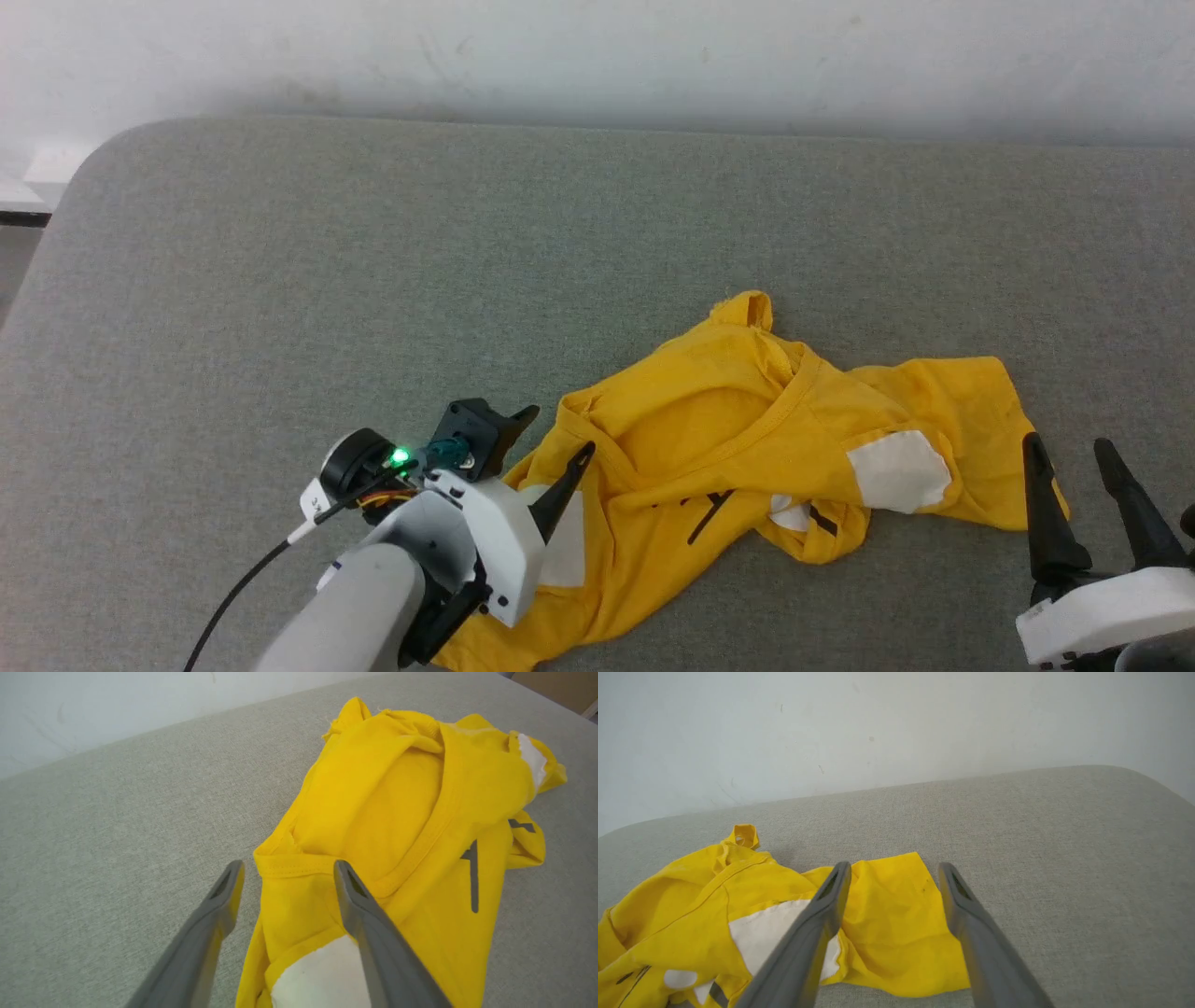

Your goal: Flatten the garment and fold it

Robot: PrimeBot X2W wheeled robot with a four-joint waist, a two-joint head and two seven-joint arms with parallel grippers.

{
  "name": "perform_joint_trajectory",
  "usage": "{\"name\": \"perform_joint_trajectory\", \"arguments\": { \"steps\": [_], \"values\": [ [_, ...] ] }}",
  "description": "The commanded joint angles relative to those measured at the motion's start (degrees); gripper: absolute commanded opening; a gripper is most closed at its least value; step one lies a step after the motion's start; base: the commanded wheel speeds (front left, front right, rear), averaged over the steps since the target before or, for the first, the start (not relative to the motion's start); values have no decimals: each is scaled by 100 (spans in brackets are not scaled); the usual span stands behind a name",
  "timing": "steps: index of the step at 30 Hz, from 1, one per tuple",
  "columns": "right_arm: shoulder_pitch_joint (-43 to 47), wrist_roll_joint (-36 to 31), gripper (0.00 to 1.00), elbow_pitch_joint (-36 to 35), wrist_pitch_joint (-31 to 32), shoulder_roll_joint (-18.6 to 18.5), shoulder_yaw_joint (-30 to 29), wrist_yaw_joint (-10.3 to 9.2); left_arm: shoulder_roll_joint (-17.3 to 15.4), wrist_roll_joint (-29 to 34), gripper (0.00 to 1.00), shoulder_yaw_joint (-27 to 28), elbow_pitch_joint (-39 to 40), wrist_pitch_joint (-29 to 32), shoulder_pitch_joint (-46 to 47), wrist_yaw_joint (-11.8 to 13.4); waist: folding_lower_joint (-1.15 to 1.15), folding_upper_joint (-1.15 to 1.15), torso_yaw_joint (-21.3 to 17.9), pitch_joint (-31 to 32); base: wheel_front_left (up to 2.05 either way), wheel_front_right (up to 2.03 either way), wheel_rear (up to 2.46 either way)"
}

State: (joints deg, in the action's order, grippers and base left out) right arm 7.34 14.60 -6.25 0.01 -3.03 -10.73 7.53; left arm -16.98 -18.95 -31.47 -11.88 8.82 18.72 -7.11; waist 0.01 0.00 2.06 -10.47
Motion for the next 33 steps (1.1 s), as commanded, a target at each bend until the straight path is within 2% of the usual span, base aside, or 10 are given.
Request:
{"name": "perform_joint_trajectory", "arguments": {
  "steps": [1,8,9,10,11,15,23,27,33],
  "values": [
    [-72,17,100,15,17,15,13,-4,-38,-63,100,-42,-96,30,105,-36,-1,0,-28,-52,0,0,0],
    [-159,13,100,25,49,15,35,-4,-113,-452,100,-469,-818,41,484,-37,-1,0,-77,-144,0,0,0],
    [-167,12,100,24,53,15,35,-4,-124,-504,95,-567,-879,39,529,-37,-1,0,-80,-154,0,0,0],
    [-176,11,100,24,54,15,38,-4,-136,-568,22,-666,-933,25,567,-37,-1,0,-85,-162,0,0,0],
    [-182,10,100,24,59,15,43,-4,-145,-648,0,-751,-979,-11,603,-37,-1,0,-93,-170,0,0,0],
    [-216,20,100,20,61,15,33,-4,-164,-729,0,-807,-1124,-385,813,-31,-1,0,-89,-197,0,0,0],
    [-259,2,100,23,53,15,-15,-4,-287,-274,0,-512,-955,-1432,1422,373,-1,0,-34,-146,0,0,0],
    [-229,-2,100,24,58,15,-23,-4,-479,-30,0,-491,-244,-1492,1511,583,-1,0,-18,-63,0,0,0],
    [-121,14,100,12,59,15,-92,-4,-884,22,0,-558,1419,-973,851,904,-1,0,74,-33,0,0,0]
  ]
}}
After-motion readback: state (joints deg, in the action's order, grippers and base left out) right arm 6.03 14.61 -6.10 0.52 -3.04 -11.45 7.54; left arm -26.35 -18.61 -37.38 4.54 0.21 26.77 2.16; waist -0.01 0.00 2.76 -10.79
